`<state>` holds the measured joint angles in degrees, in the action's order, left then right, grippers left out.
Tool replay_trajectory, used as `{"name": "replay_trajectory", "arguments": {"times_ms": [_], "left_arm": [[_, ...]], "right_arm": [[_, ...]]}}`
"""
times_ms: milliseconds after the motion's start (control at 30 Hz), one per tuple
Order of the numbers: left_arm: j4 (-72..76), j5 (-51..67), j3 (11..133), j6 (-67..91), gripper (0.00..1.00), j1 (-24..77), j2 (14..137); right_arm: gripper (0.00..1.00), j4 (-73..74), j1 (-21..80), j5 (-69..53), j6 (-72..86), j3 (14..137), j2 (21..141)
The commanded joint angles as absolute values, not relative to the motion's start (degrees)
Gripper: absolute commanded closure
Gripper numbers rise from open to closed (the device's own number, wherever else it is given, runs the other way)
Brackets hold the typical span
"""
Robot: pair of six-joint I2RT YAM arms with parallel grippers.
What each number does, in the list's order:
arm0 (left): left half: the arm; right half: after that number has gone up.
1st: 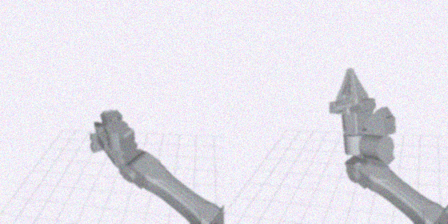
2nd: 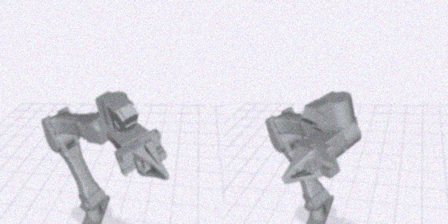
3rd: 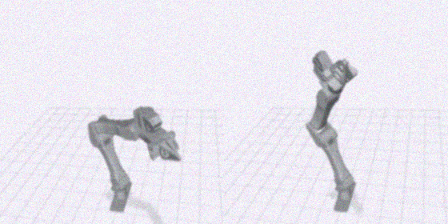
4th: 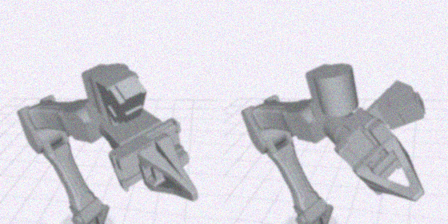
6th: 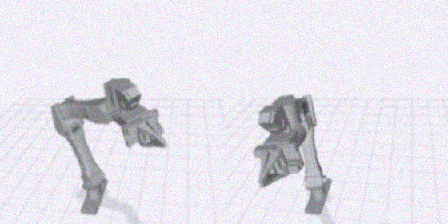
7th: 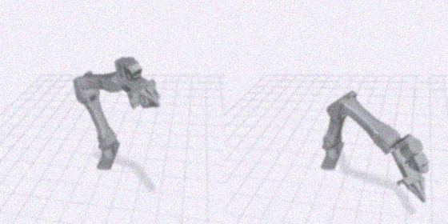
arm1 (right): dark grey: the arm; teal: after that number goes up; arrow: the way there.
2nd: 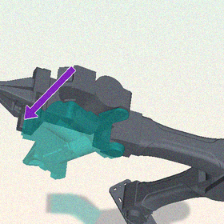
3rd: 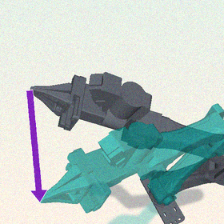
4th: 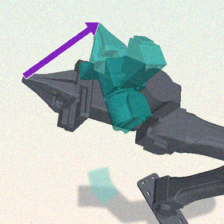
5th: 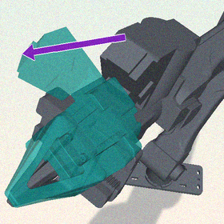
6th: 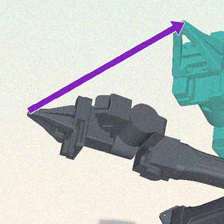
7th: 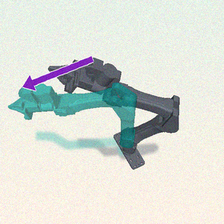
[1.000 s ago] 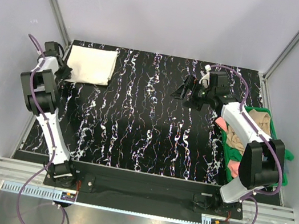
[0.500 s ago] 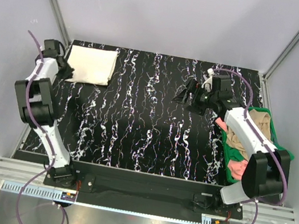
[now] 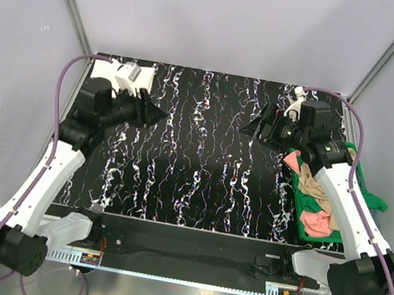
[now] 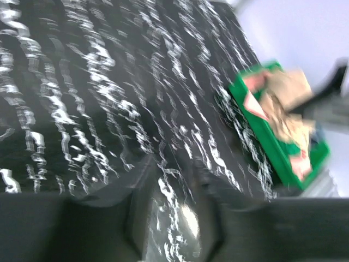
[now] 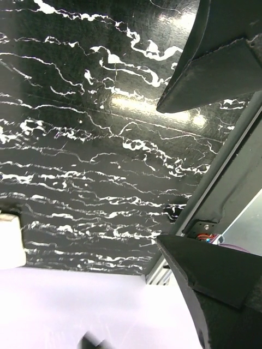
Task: Fold and stack the t-shirts
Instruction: Reset both grippers
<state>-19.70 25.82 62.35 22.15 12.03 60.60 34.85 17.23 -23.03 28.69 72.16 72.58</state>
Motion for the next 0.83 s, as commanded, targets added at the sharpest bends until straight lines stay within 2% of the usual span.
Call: {"name": "replay_trajectory", "arguments": {"times_ms": [0,33,67,100,233,533,800], "left_arm": [[-20.30,30.06,58.81,17.85,0.51,14.41,57.40],[-20.39,30.23,57.49,17.41,0.42,14.50,57.04],[-20.48,30.41,56.96,17.14,0.15,14.59,56.95],[-20.48,31.72,56.61,16.88,0.01,14.76,56.87],[-20.48,33.49,57.04,15.91,0.01,16.61,58.27],[-22.15,32.52,59.24,14.59,0.01,18.81,60.56],[-22.94,29.18,58.36,10.81,0.01,19.07,59.94]], "right_arm": [[0.00,35.77,17.23,-20.66,29.18,71.37,68.83],[0.00,35.42,17.23,-20.13,29.27,70.76,68.30],[0.00,35.25,17.31,-19.43,29.27,69.45,67.59],[0.00,35.07,17.23,-17.60,29.18,68.82,66.37],[0.00,34.28,17.23,-14.15,29.18,66.19,64.60],[0.00,30.59,17.23,-15.56,28.92,59.42,59.86],[0.00,28.92,17.23,-15.56,28.48,59.77,57.31]]}}
